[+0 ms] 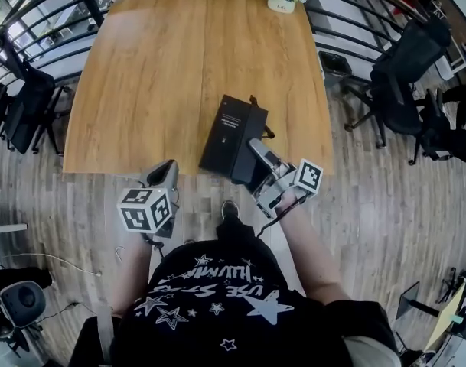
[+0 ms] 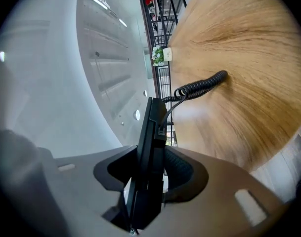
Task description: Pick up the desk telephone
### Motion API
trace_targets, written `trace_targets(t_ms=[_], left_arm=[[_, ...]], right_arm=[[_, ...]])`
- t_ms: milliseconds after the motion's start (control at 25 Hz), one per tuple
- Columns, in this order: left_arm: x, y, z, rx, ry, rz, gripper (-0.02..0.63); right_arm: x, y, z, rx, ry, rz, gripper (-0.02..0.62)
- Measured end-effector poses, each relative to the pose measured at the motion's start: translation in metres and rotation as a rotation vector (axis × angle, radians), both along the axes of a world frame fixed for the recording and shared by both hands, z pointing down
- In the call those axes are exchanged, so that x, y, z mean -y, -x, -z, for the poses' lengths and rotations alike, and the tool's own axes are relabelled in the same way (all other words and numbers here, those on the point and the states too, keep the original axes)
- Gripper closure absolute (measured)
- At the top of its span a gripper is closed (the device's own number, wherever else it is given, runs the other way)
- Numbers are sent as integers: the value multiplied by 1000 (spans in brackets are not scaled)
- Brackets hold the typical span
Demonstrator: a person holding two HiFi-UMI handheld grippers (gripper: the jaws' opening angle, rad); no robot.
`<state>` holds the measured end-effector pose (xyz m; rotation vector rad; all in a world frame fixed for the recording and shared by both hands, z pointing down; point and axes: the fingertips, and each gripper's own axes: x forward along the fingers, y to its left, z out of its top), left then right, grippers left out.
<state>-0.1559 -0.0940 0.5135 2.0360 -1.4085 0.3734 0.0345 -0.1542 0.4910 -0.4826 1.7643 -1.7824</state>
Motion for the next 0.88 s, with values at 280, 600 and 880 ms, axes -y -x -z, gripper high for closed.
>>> trace_targets(t_ms=[280, 600, 880], left_arm=[[-37, 11, 8, -19, -23, -16, 607], [-97, 19, 12, -29, -48, -29, 606], [-131, 32, 15, -35, -56, -42, 606]], right_arm=[[-48, 14, 15, 6, -23, -12, 425], [-115, 24, 24, -1, -54, -20, 425], [-155, 37, 28, 1, -66, -35, 425]])
